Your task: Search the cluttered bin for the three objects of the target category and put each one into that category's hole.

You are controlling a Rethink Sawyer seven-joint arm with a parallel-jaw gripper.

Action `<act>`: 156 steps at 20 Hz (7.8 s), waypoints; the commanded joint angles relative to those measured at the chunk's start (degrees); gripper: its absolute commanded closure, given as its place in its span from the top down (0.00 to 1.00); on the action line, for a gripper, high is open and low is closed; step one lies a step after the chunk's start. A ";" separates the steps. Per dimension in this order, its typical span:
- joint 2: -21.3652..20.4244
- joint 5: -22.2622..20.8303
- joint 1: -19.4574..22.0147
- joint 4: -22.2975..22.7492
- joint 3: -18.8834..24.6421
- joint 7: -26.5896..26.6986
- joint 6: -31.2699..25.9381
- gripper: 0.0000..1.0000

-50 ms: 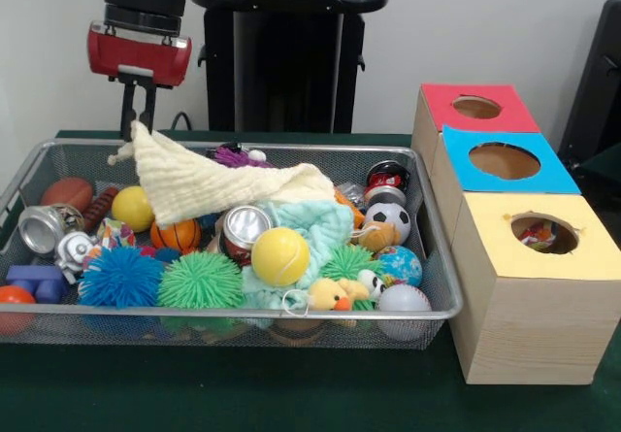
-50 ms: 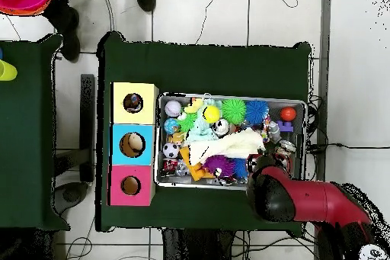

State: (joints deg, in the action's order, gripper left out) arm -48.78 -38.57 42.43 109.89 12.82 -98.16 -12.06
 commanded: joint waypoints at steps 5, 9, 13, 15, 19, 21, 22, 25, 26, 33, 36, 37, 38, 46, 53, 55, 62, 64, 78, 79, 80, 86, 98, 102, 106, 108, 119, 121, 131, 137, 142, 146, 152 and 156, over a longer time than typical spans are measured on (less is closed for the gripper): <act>-1.60 -4.30 1.81 -5.44 2.98 8.59 -9.97 0.00; -2.86 -3.53 2.97 -5.37 3.99 10.30 -11.86 0.00; -1.43 -3.27 2.91 -4.63 3.65 8.16 -12.16 0.00; 1.31 -1.43 4.66 -1.86 6.41 5.21 -8.66 0.00; 3.65 2.96 5.80 3.76 13.58 -0.24 -2.86 0.00; 3.82 4.08 3.96 4.71 13.84 -3.53 -1.29 0.00; 3.92 4.73 2.50 5.10 13.22 -5.75 -0.10 0.00; 4.17 5.72 -1.49 5.20 10.26 -10.12 3.06 0.00; 4.37 6.31 -3.80 4.97 8.38 -12.11 4.52 0.00; 3.57 12.40 -11.10 5.57 3.14 -15.44 5.99 0.00; 4.13 14.16 -11.52 5.66 3.02 -13.90 6.29 0.00; 4.14 14.47 -11.29 5.77 3.20 -13.28 6.23 0.00; 4.14 14.79 -11.05 5.89 3.39 -12.66 6.18 0.00; 4.49 14.62 -8.07 6.10 5.06 -9.15 6.95 1.00; 4.64 13.48 -6.36 5.73 6.21 -7.56 7.03 1.00; 4.59 13.34 -6.01 5.72 6.32 -7.37 6.94 1.00; -0.59 11.56 -0.16 3.56 8.78 -1.04 2.37 1.00; -0.45 10.70 2.53 2.44 9.74 1.07 1.54 1.00; 7.29 -0.09 7.47 -4.25 10.14 2.05 8.07 1.00; 8.06 -0.67 7.22 -4.69 9.86 1.50 8.62 1.00; 9.02 -1.30 7.23 -5.32 9.81 1.08 9.34 1.00; 15.32 -4.54 6.04 -9.84 7.60 -1.13 12.83 1.00; 20.22 -6.22 1.96 -15.92 -1.03 -3.23 19.44 1.00; 21.73 -5.10 -0.90 -18.33 -6.20 -3.47 19.62 1.00; 20.97 -4.66 -0.84 -18.26 -7.24 -3.43 17.22 1.00; 20.18 -4.57 -0.44 -17.96 -7.32 -3.18 15.79 1.00; 20.05 -3.16 -0.10 -16.38 -8.00 -3.01 11.15 1.00; 21.23 -3.55 0.63 -16.10 -6.92 -2.68 11.39 1.00; 28.26 -3.65 -3.25 -19.92 -9.22 -3.43 13.23 1.00; 34.23 -1.01 -9.12 -24.83 -15.82 -6.29 13.00 1.00; 37.41 1.20 -12.45 -27.41 -20.66 -7.06 10.56 1.00; 37.64 2.89 -11.98 -27.21 -20.61 -5.88 6.39 1.00; 37.47 3.67 -11.86 -26.61 -20.49 -4.91 6.62 0.00; 37.34 4.42 -12.09 -26.56 -20.57 -4.41 6.01 0.00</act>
State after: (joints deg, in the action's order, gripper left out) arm -17.69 -35.40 29.33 82.52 -6.50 -98.16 5.61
